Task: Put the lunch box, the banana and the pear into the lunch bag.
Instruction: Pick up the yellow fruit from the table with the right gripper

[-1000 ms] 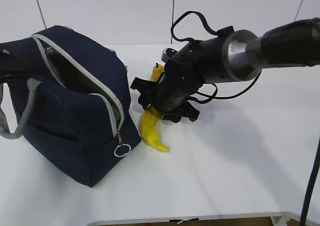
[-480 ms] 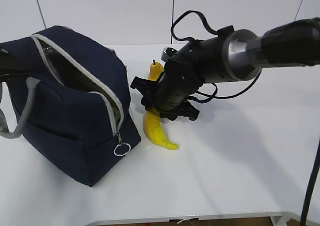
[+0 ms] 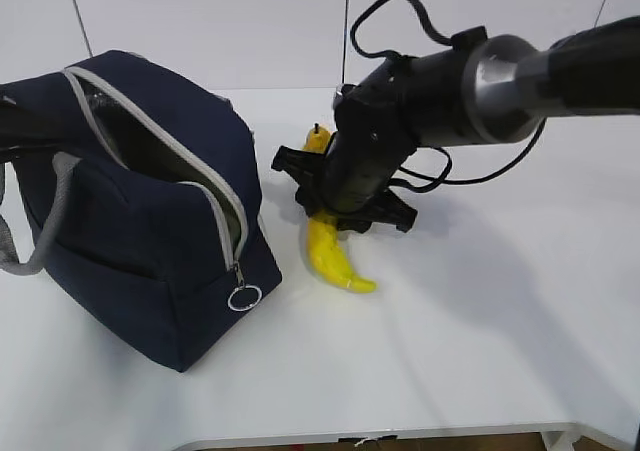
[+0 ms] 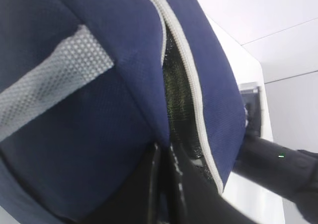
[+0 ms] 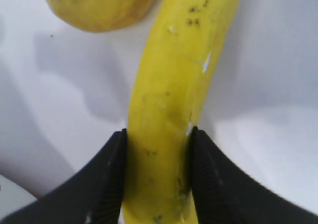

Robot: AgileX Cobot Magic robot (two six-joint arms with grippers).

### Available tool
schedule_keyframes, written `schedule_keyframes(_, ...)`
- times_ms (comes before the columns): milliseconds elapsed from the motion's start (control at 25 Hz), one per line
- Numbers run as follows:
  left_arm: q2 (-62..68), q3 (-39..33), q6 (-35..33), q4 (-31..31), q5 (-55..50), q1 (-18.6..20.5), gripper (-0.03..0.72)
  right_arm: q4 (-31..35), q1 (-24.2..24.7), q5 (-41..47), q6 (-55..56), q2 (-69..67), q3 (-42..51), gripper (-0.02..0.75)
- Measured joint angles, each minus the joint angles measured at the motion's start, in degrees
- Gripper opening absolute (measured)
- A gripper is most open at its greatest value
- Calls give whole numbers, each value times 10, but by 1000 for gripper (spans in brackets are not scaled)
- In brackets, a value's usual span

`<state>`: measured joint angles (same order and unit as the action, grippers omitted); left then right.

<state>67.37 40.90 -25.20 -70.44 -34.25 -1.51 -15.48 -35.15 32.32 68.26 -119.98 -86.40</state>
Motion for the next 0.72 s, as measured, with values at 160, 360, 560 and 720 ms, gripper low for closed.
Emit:
schedule_keyframes(160,0,0,0,0,0,0,-15,-37,0,38,-1,35,0,318)
schedule_keyframes(360,0,0,0,0,1,0,-15,-80,0,102,-1,69,0,318)
schedule_keyframes(560,0,0,0,-2,6,0,-15,-97,0,122,-10,106,0,318)
schedule_keyframes(720,0,0,0,-3,14,0,-15,-104,0,121,-16,137,0,318)
